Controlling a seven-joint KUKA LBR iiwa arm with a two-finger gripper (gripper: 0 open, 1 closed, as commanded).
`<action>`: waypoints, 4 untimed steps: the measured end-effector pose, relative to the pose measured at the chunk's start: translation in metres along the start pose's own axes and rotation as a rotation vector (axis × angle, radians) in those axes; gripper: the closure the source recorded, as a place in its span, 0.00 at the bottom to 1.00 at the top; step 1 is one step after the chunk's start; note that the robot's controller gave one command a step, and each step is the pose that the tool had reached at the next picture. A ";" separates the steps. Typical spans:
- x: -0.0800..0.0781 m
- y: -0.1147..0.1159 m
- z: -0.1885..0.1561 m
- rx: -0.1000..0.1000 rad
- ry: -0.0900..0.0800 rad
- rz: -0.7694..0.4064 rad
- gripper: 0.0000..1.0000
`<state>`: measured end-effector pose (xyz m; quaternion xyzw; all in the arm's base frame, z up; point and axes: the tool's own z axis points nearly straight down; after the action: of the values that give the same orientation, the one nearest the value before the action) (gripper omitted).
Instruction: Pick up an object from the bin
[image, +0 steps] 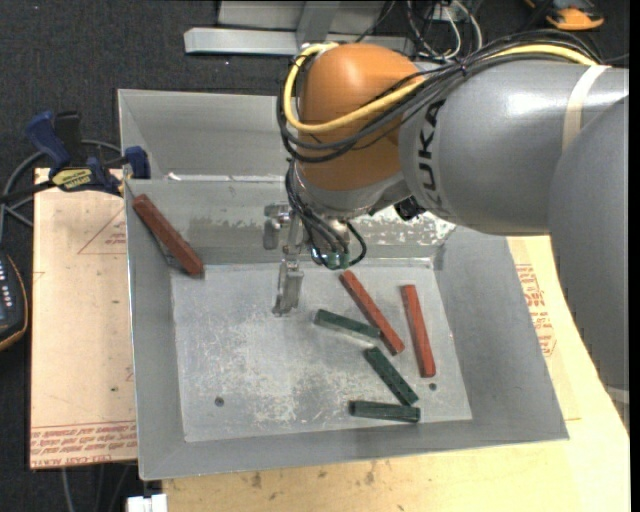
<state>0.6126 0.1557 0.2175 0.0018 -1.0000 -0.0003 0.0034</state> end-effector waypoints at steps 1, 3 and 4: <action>0.023 -0.086 0.058 0.004 -0.001 -0.106 0.00; 0.034 -0.144 0.146 -0.001 -0.010 -0.059 1.00; 0.000 -0.102 0.028 -0.001 -0.020 -0.144 1.00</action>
Offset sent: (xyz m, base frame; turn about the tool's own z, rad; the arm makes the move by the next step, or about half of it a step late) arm -0.0217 -0.0810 -0.0548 -0.1135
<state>0.6132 0.0536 0.1890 0.0738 -0.9973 -0.0010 -0.0068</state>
